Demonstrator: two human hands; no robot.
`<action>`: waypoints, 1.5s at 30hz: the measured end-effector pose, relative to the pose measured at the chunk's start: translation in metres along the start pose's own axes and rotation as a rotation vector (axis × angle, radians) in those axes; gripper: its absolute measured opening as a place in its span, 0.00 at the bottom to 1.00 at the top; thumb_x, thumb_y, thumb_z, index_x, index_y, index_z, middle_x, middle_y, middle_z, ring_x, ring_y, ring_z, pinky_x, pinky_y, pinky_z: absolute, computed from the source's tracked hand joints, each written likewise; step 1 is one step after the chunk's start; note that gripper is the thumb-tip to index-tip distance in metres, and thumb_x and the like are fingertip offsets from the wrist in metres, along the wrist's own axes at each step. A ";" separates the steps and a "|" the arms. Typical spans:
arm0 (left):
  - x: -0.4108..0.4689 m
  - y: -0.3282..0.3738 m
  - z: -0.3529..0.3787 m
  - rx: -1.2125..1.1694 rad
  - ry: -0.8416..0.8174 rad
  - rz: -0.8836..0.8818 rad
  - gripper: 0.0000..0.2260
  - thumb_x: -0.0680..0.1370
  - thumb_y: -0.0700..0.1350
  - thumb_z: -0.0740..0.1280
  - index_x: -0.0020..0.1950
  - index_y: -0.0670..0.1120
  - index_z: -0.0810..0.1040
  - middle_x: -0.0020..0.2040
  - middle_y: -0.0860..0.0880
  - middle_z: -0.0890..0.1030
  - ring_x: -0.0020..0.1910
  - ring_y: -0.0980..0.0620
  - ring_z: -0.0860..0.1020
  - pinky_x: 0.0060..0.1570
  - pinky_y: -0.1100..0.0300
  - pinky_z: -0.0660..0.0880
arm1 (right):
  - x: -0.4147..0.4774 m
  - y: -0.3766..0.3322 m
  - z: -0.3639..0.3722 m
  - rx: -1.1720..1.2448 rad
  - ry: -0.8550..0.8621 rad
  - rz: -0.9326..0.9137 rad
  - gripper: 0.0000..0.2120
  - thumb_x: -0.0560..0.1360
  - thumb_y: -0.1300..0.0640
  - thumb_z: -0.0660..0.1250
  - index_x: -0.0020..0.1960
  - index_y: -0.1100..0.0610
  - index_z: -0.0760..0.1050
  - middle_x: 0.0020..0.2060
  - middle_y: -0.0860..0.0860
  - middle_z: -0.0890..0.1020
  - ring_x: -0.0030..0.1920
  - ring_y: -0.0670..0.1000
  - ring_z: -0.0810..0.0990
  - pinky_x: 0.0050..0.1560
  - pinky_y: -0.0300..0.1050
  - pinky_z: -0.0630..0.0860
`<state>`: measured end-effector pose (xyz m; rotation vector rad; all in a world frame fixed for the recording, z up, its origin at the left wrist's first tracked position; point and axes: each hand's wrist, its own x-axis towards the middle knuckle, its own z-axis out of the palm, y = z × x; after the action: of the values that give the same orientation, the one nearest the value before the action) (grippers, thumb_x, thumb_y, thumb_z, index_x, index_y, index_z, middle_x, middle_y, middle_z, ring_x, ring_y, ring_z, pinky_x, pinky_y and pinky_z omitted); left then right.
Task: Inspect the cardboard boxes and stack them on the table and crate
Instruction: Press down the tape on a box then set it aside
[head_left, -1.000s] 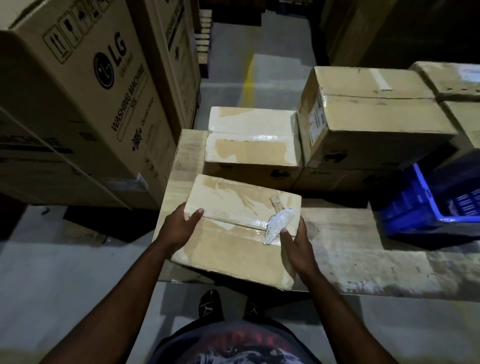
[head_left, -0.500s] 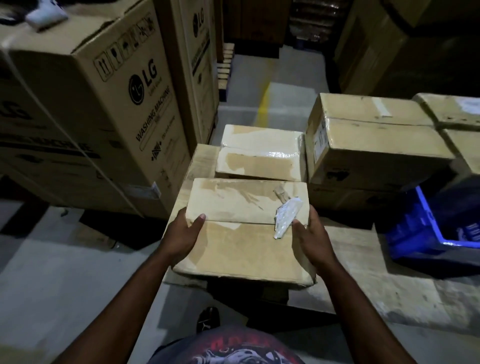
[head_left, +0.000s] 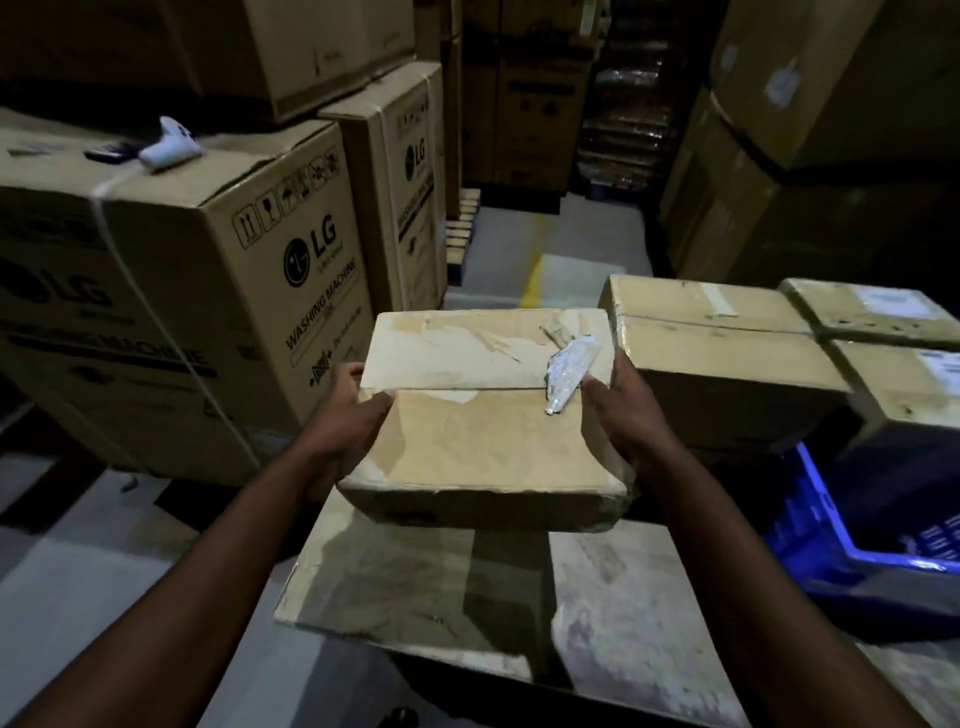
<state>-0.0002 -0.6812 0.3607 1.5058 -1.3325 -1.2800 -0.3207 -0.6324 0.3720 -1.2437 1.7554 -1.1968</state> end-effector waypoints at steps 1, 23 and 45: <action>0.003 0.005 0.002 -0.018 -0.015 0.016 0.25 0.79 0.44 0.68 0.72 0.51 0.60 0.56 0.50 0.76 0.54 0.48 0.79 0.53 0.44 0.79 | 0.008 -0.005 -0.003 -0.011 -0.002 -0.005 0.22 0.78 0.54 0.63 0.72 0.45 0.68 0.65 0.47 0.78 0.64 0.51 0.76 0.66 0.56 0.73; 0.147 0.095 0.020 0.143 -0.073 0.187 0.18 0.80 0.41 0.66 0.70 0.47 0.70 0.60 0.46 0.79 0.56 0.46 0.78 0.58 0.44 0.77 | 0.198 -0.043 -0.006 -0.098 0.010 0.092 0.32 0.62 0.40 0.66 0.63 0.52 0.74 0.55 0.50 0.82 0.52 0.53 0.81 0.43 0.46 0.77; 0.213 0.047 0.074 -0.190 -0.258 -0.037 0.20 0.81 0.38 0.63 0.72 0.47 0.66 0.59 0.51 0.78 0.58 0.52 0.77 0.55 0.61 0.75 | 0.195 0.027 0.029 -1.047 -0.003 0.018 0.33 0.83 0.40 0.41 0.81 0.60 0.44 0.80 0.54 0.45 0.80 0.52 0.39 0.77 0.61 0.41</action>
<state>-0.0911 -0.8926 0.3456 1.2721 -1.3042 -1.6196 -0.3670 -0.8227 0.3342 -1.7425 2.4740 -0.1738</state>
